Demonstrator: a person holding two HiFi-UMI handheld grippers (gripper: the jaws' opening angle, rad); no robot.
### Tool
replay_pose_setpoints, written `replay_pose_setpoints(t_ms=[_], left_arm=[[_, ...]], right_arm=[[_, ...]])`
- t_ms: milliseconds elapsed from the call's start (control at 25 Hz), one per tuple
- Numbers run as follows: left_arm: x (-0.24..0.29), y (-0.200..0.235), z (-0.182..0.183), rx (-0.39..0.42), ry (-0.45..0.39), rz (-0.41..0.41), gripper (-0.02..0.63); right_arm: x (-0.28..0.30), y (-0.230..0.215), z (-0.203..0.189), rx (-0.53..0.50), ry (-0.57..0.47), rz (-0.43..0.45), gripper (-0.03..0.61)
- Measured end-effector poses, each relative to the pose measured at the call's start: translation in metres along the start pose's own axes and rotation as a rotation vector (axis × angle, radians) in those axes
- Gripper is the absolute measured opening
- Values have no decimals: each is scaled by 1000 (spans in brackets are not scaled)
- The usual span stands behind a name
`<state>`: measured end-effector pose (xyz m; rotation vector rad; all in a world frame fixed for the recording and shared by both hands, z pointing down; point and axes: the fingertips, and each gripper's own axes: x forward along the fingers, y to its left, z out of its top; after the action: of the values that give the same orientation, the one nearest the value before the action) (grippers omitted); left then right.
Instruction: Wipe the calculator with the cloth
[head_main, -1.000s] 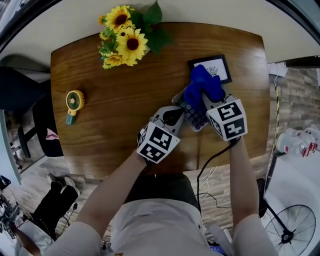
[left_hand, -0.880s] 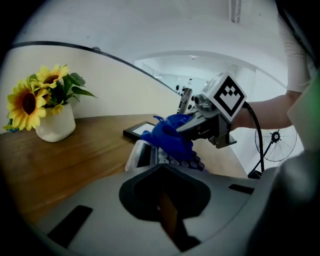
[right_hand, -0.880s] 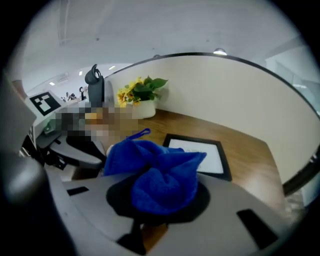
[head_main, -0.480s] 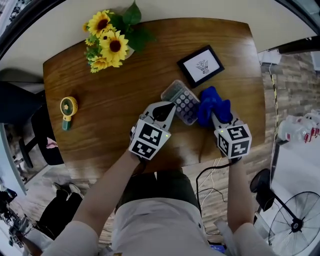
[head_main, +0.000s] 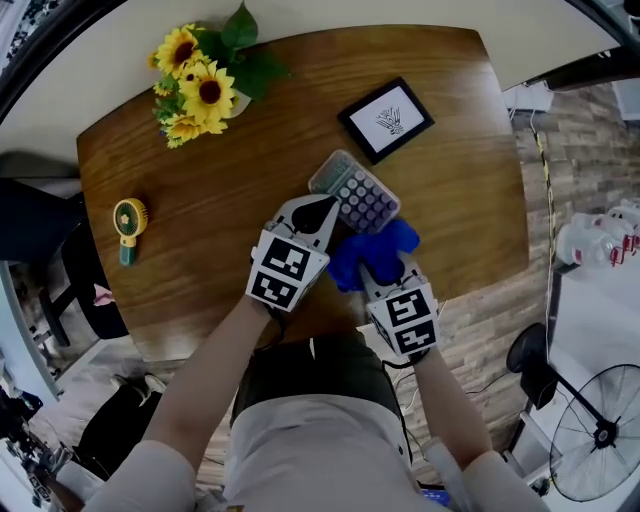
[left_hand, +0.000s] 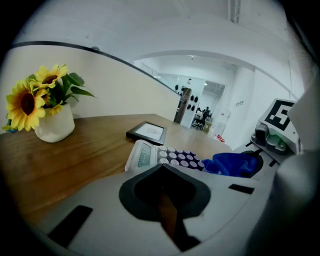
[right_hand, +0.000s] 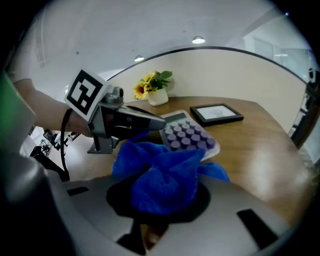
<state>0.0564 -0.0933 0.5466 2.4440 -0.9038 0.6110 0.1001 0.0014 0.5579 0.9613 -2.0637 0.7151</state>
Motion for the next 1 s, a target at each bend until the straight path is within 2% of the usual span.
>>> replay_pose_setpoints(t_ms=[160, 280, 400, 520, 600, 760, 1000], left_arm=[[1, -1, 1, -2, -1, -4, 2], [0, -1, 0, -2, -2, -4, 2], [1, -1, 0, 0, -3, -2, 2], [1, -1, 0, 3, -2, -2, 2], [1, -1, 0, 5, -1, -4, 2], [0, 0, -1, 22, -3, -6, 2], [0, -2, -1, 26, -1, -10, 2]], right_arm=[[18, 22, 21, -52, -26, 62, 92], [33, 29, 38, -68, -57, 67, 92], [38, 29, 43, -46, -89, 55, 93], [32, 26, 37, 20, -119, 53, 92], [26, 22, 30, 61, -126, 55, 92], [11, 4, 12, 63, -106, 36, 92], [-11, -49, -3, 83, -90, -37, 95]])
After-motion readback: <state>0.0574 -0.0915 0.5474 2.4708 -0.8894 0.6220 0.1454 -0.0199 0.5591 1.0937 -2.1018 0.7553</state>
